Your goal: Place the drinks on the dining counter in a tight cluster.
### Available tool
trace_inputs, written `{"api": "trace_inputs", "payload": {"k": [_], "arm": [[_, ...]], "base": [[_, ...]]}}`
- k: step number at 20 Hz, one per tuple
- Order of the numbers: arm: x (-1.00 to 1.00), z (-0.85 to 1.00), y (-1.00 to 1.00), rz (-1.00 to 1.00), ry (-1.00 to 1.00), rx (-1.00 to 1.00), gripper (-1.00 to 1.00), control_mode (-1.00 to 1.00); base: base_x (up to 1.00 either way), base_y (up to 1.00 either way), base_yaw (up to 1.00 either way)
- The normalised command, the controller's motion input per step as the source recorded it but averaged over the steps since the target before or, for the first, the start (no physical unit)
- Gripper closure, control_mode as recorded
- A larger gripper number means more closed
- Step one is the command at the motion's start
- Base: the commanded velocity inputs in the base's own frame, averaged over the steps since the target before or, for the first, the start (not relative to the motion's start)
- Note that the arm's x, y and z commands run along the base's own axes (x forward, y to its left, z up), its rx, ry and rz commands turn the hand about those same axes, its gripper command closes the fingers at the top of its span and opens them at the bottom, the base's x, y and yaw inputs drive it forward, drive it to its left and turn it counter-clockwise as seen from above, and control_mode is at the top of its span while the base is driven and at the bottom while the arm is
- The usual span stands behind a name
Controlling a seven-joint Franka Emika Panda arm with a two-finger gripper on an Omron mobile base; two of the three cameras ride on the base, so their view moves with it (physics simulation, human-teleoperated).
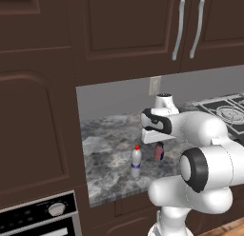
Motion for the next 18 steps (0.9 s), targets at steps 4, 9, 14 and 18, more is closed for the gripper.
{"api": "trace_inputs", "payload": {"k": [4, 9, 14, 18], "arm": [[0.0, 0.0, 0.0, 0.0, 0.0, 0.0, 1.0, -1.0], [0.0, 0.0, 0.0, 0.0, 0.0, 0.0, 1.0, -1.0], [-0.37, 0.02, -0.21, 0.0, -0.05, 0.0, 1.0, -1.0], [-0.94, 0.29, -0.46, -0.01, -0.08, 0.0, 1.0, -1.0]], "base": [[0.0, 0.0, 0.0], [0.0, 0.0, 0.0], [0.0, 0.0, 0.0], [0.0, 0.0, 0.0]]}}
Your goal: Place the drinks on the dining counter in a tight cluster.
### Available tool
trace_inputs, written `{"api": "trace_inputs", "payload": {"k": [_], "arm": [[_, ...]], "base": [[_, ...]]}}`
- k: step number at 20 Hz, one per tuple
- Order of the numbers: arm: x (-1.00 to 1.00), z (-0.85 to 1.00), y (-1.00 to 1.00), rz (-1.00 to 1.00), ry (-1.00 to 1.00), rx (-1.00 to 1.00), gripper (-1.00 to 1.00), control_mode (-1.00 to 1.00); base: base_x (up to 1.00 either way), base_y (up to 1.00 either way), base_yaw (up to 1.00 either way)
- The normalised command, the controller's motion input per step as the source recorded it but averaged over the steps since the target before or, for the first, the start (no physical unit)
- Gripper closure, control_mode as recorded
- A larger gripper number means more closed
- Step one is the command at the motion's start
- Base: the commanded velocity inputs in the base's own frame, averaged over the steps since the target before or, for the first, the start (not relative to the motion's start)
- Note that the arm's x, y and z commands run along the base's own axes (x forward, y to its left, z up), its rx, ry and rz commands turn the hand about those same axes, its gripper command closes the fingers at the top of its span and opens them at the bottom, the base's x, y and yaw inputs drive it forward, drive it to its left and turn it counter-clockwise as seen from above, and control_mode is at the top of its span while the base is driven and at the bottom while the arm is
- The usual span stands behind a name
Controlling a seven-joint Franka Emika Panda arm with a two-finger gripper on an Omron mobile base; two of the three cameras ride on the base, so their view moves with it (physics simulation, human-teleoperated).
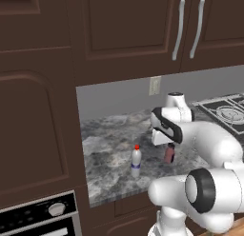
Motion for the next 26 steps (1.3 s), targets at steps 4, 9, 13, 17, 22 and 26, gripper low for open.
{"api": "trace_inputs", "payload": {"k": [4, 9, 13, 17, 22, 26], "arm": [[-0.87, 0.43, -0.44, 0.0, -0.1, 0.0, 1.0, -1.0], [-0.48, 0.42, -0.32, 0.0, -0.01, 0.0, 1.0, -1.0], [-0.73, 0.66, -0.04, 0.0, -0.12, 0.0, 1.0, -1.0], [-0.94, 0.79, 0.0, 0.0, -0.21, 0.0, 1.0, -1.0], [-0.79, 0.76, 0.0, 0.0, -0.21, 0.0, 1.0, -1.0], [-0.51, 0.65, 0.14, 0.0, -0.18, 0.0, 1.0, -1.0]], "base": [[0.0, 0.0, 0.0], [0.0, 0.0, 0.0], [0.0, 0.0, 0.0], [0.0, 0.0, 0.0], [0.0, 0.0, 0.0], [0.0, 0.0, 0.0]]}}
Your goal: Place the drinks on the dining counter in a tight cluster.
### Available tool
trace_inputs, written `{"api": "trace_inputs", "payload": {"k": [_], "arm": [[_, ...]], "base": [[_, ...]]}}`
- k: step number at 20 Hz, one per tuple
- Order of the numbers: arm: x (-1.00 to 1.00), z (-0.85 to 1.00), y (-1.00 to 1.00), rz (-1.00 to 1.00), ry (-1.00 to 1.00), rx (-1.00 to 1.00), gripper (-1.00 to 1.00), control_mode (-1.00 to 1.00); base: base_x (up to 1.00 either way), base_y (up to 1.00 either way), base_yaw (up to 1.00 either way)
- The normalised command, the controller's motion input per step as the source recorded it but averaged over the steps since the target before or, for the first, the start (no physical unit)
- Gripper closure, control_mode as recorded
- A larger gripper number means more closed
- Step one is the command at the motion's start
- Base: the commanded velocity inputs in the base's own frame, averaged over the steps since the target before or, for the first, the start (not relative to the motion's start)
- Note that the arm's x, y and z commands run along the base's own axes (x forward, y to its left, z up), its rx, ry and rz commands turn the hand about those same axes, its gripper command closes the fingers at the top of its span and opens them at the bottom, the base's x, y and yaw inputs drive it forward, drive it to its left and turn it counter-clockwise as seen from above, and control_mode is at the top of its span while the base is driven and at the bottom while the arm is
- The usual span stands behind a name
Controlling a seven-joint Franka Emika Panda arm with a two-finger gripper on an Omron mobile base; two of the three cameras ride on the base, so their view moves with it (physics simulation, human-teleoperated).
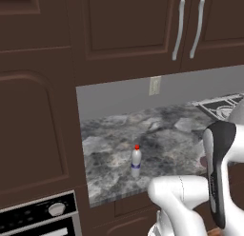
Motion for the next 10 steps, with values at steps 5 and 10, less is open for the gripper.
{"api": "trace_inputs", "payload": {"k": [5, 10], "arm": [[0.04, 0.35, 0.28, 0.0, -0.08, 0.0, 1.0, -1.0], [0.01, 0.0, 0.08, 0.0, 0.0, 0.0, 1.0, -1.0]], "base": [[0.0, 0.0, 0.0], [0.0, 0.0, 0.0]]}}
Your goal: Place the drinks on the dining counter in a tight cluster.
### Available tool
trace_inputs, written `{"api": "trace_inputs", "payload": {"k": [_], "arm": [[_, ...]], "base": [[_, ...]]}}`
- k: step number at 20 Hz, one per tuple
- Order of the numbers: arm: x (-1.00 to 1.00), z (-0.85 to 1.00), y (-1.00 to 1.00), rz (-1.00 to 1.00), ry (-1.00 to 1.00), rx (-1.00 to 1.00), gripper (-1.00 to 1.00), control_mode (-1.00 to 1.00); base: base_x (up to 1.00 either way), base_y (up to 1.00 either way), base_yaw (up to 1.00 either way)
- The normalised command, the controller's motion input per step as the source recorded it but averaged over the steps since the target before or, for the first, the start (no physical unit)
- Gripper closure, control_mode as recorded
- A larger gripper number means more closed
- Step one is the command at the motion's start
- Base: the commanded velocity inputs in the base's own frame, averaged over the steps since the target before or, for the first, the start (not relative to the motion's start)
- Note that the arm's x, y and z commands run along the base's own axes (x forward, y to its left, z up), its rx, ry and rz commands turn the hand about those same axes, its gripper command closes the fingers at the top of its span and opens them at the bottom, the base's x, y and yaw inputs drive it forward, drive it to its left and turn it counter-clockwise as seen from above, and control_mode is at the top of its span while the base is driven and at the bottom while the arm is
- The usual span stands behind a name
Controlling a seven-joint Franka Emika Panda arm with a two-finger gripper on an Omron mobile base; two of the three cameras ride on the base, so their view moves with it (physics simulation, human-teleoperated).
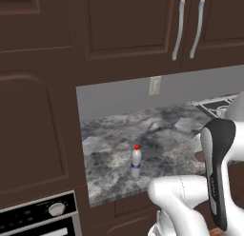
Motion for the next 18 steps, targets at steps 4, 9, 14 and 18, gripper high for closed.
{"api": "trace_inputs", "payload": {"k": [4, 9, 14, 18], "arm": [[0.0, 0.0, 0.0, 0.0, 0.0, 0.0, 1.0, -1.0], [-0.28, 0.0, 0.0, 0.0, 0.0, 0.0, 1.0, -1.0], [-0.12, 0.0, -0.02, 0.0, -0.01, 0.0, 1.0, 1.0], [0.0, 0.0, 0.0, 0.0, 0.0, 0.0, 1.0, 1.0]], "base": [[0.0, 0.0, 0.0], [0.0, 0.0, 0.0], [-0.77, -0.41, -0.14], [-0.95, -0.43, -0.48]]}}
